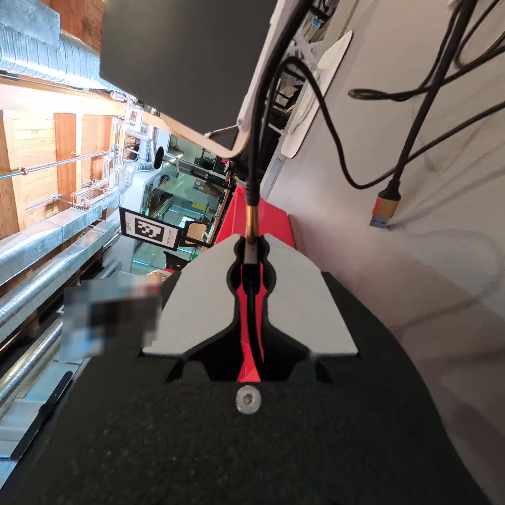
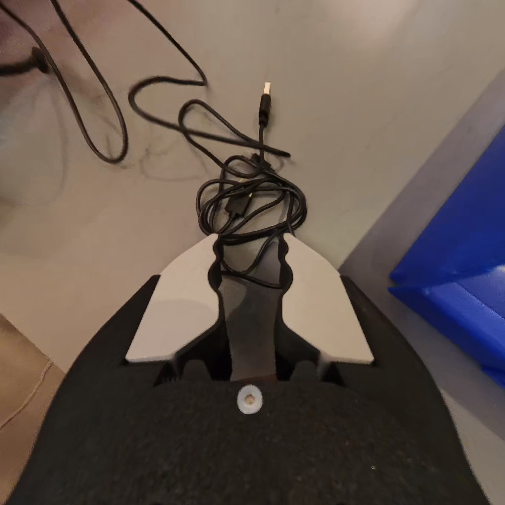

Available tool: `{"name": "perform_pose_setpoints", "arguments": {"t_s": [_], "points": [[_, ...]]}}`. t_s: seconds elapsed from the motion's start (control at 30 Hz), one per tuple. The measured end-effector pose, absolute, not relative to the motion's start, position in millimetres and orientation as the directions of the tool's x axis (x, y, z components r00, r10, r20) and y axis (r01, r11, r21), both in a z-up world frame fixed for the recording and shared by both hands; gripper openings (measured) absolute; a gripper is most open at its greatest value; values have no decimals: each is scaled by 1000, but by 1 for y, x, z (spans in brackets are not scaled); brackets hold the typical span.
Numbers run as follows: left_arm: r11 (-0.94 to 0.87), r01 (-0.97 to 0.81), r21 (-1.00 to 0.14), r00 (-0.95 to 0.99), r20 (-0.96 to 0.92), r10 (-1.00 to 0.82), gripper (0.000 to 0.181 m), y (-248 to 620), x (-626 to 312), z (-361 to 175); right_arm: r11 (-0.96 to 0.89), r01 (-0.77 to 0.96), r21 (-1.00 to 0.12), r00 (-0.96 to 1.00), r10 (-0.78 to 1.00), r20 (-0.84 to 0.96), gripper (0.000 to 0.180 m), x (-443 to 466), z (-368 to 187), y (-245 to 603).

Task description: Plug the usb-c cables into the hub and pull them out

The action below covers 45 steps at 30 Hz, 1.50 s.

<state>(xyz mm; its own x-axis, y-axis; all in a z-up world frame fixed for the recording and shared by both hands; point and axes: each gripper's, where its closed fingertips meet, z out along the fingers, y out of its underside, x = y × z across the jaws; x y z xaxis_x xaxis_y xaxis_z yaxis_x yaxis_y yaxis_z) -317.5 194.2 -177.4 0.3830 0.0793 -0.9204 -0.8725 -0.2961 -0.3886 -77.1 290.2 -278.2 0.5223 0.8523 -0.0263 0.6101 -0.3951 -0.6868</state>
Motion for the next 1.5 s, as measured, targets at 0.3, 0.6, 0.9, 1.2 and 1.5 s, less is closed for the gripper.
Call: {"name": "perform_pose_setpoints", "arguments": {"t_s": [0.3,0.6,0.9,1.2,1.5], "points": [[-323,-855,-405,406,-911,70,9,195,-331,-182,-316,740,-593,411,911,28,0,-45,-255,273],[-328,-868,-373,382,-923,37,9,201,-330,-190,-189,684,-705,240,971,-27,12,-54,-229,247],[-251,-914,-319,330,-944,-3,9,198,-309,-190,345,740,-577,-416,909,11,34,-105,-249,207],[-236,-933,-270,286,-958,-32,9,197,-304,-196,690,667,-281,-731,679,-69,23,-108,-281,207],[-238,-932,-272,291,-955,-48,9,198,-306,-200,743,639,-196,-769,625,-135,18,-110,-281,225]]}}
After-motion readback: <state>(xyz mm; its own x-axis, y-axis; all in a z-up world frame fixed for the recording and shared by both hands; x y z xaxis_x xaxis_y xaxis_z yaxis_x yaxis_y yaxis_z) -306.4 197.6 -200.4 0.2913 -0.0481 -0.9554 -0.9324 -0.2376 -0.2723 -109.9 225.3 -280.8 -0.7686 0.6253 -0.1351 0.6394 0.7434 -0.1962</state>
